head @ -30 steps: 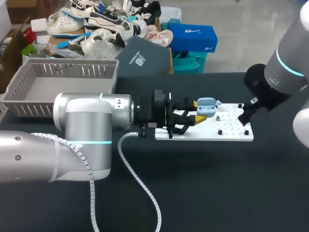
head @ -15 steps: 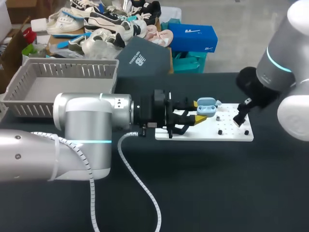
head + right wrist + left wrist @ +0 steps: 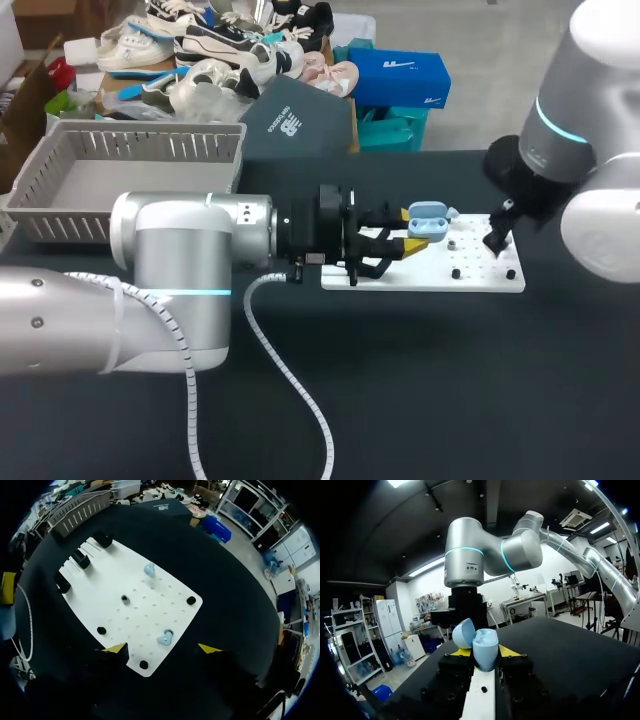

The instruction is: Pick up each earbud case from the left stands, insert the matching earbuds, close the lid, and place the case in the box.

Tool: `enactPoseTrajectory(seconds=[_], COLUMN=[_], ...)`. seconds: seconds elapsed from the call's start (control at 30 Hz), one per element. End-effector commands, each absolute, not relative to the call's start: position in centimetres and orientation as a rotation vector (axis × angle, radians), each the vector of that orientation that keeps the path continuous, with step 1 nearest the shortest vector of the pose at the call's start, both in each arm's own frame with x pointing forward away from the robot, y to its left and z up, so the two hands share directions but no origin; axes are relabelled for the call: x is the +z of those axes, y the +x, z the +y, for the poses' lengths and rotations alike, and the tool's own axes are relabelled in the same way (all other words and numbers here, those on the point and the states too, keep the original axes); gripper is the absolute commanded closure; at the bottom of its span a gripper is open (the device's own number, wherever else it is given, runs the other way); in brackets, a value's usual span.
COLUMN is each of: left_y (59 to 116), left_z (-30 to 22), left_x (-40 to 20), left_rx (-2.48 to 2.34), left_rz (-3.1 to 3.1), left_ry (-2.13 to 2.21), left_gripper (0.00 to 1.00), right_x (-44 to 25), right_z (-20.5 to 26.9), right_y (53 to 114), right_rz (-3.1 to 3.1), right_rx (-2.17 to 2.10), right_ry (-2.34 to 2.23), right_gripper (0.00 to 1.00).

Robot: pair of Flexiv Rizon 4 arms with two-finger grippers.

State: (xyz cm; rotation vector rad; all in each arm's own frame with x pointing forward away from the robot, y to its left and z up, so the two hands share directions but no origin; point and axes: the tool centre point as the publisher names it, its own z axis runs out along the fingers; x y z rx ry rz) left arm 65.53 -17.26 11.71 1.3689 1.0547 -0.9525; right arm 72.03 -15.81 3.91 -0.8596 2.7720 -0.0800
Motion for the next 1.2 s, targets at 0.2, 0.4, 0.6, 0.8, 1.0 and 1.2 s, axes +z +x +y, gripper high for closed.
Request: enactPoseTrajectory(seconds=[0.2,0.4,0.6,0.8,1.0,1.2], left_y=[65.5,65.5,65.5,65.5,65.5,65.5], left_z=[-17.3,-17.3,-17.3,-17.3,-17.3,-17.3], left_x=[11.6,11.6,11.6,11.6,11.6,11.6], left_rx=[-0.95,-0.95,-0.95,-0.95,-0.95,-0.95], left_rz=[1.053,1.053,1.053,1.053,1.053,1.053], left_ry=[1.364,1.364,1.364,1.364,1.364,1.364], left_gripper=[1.0,1.0,1.0,1.0,1.0,1.0], right_x=[3.5,3.2,2.8,2.4,2.4,2.3], right_z=[-15.3,-15.5,-15.6,-15.8,-15.8,-15.9], right_y=[72.2,72.1,72.3,72.6,72.6,72.7], right_rz=[2.794,2.804,2.819,2.829,2.831,2.833], right_rx=[-0.152,-0.162,-0.173,-0.168,-0.17,-0.167], right_ry=[-0.846,-0.834,-0.822,-0.813,-0.805,-0.805], right_gripper=[0.25,0.42,0.5,0.53,0.57,0.61])
